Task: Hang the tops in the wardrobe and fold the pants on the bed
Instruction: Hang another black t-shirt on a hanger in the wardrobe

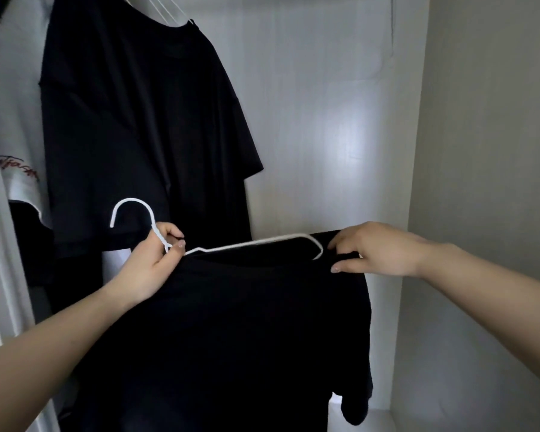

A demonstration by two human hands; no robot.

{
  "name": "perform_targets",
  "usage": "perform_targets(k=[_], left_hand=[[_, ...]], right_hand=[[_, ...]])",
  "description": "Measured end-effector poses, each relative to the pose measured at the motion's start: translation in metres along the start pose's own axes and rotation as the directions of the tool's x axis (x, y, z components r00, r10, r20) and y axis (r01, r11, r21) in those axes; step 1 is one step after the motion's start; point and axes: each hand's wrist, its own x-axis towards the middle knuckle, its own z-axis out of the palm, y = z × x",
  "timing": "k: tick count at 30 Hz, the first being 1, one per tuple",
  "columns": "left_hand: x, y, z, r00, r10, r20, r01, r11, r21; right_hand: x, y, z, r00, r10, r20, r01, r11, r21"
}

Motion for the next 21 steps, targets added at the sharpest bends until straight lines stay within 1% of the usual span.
perform_targets(k=[3, 4, 6, 8, 9, 10, 12, 14, 17, 19, 21], left_hand=[[-0.01, 0.003, 0.008, 0.98, 0.089, 0.18, -0.108, 0.989, 0.099], [-0.013, 0.006, 0.011, 0.969, 0.116, 0.217, -0.144, 0.983, 0.117], [-0.014, 0.018, 0.017, 0.953, 0.16, 0.258, -0.193, 0.975, 0.109], [-0.012, 0.033, 0.024, 0.945, 0.2, 0.26, -0.219, 0.975, 0.045], [-0.01, 0.04, 0.027, 0.944, 0.215, 0.252, -0.224, 0.975, 0.008], [-0.008, 0.046, 0.03, 0.944, 0.219, 0.248, -0.221, 0.975, -0.02], [-0.006, 0.051, 0.031, 0.947, 0.211, 0.243, -0.205, 0.978, -0.05], [-0.005, 0.05, 0.03, 0.954, 0.205, 0.219, -0.194, 0.979, -0.068], [-0.004, 0.045, 0.026, 0.957, 0.199, 0.212, -0.189, 0.98, -0.064], [-0.003, 0.04, 0.024, 0.955, 0.19, 0.225, -0.183, 0.982, -0.053], [-0.003, 0.037, 0.021, 0.944, 0.186, 0.271, -0.181, 0.982, -0.046]], right_hand=[[0.009, -0.003, -0.011, 0.999, -0.031, 0.041, 0.036, 0.991, -0.132], [0.012, -0.005, -0.013, 0.998, -0.051, 0.044, 0.057, 0.985, -0.165], [0.021, -0.014, -0.013, 0.991, -0.129, 0.027, 0.132, 0.976, -0.173], [0.031, -0.027, -0.006, 0.973, -0.23, 0.029, 0.232, 0.96, -0.16], [0.036, -0.034, -0.002, 0.966, -0.252, 0.055, 0.258, 0.952, -0.168], [0.038, -0.039, 0.001, 0.967, -0.24, 0.083, 0.251, 0.952, -0.176], [0.038, -0.042, 0.003, 0.978, -0.167, 0.121, 0.185, 0.97, -0.156], [0.035, -0.041, 0.004, 0.981, -0.138, 0.134, 0.149, 0.986, -0.079], [0.029, -0.043, 0.006, 0.97, -0.191, 0.151, 0.191, 0.981, 0.013], [0.026, -0.046, 0.009, 0.952, -0.248, 0.18, 0.254, 0.967, -0.006], [0.022, -0.044, 0.007, 0.947, -0.272, 0.17, 0.284, 0.957, -0.052]])
